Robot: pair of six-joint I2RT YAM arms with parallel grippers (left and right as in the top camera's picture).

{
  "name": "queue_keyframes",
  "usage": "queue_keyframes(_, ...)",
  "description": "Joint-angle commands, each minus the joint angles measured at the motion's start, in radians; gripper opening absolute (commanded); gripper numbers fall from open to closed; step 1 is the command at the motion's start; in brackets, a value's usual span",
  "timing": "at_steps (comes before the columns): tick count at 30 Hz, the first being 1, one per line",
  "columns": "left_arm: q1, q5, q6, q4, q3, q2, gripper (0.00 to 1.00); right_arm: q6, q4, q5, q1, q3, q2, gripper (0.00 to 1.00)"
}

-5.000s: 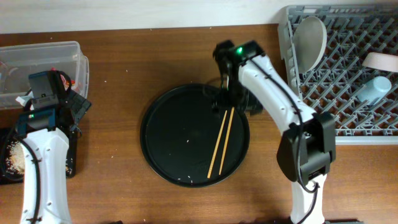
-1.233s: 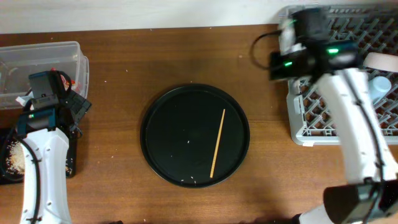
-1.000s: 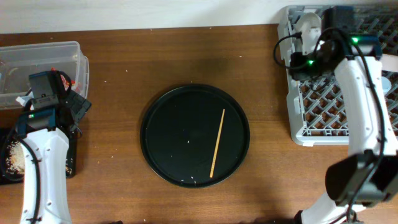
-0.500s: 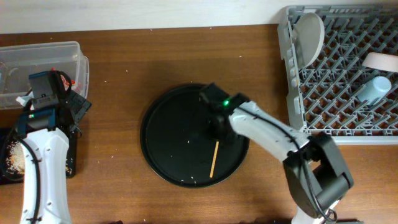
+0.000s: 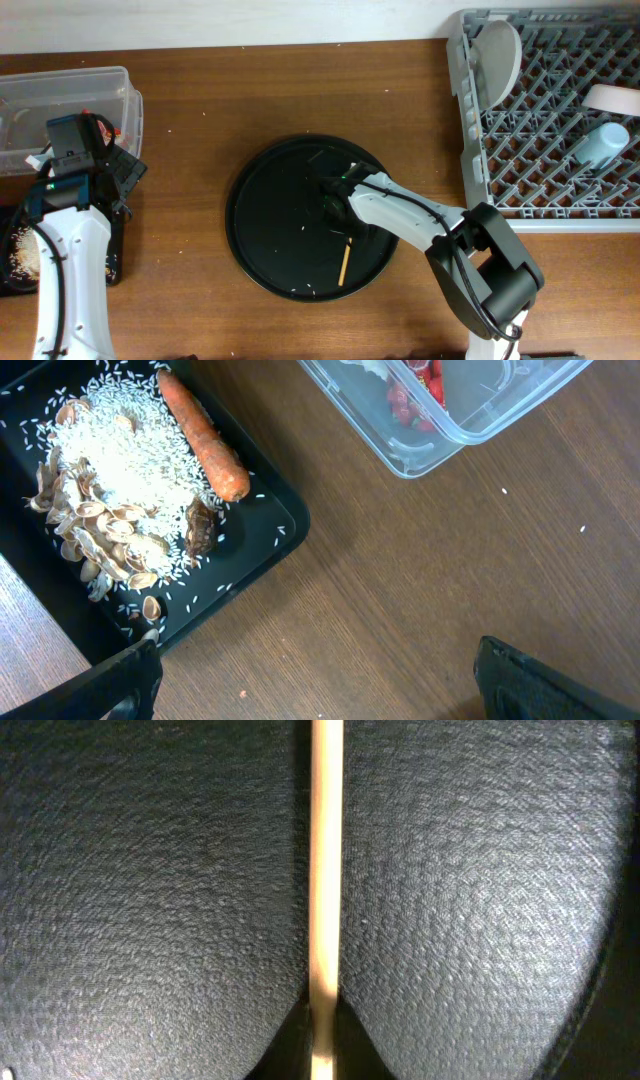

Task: Sort waste into correct bins and load items into the dishwasher rack
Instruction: 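Grasp the second chopstick with the right gripper, then drop the second chopstick into the dish rack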

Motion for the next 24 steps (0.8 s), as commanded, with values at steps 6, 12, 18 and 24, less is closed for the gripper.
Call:
queue_keyframes(6,0.003,-0.006,-0.012,-0.001,0.010,-0.004,0.99,-0.323,-0.210,-0.016,-0.164,0.224,-0.154,0.04)
queue_keyframes(12,0.003,-0.006,-0.012,-0.001,0.010,-0.005,0.99,-0.946,-0.376,-0.050,-0.617,0.651,-0.217,0.04)
queue_keyframes(18,0.003,-0.006,-0.012,-0.001,0.010,-0.004,0.99,-1.187,-0.284,-0.163,-0.810,0.644,-0.126,0.04)
queue_keyframes(24,0.003,-0.006,-0.012,-0.001,0.010,-0.005,0.99,-1.203,-0.214,-0.155,-0.827,0.644,0.071,0.06)
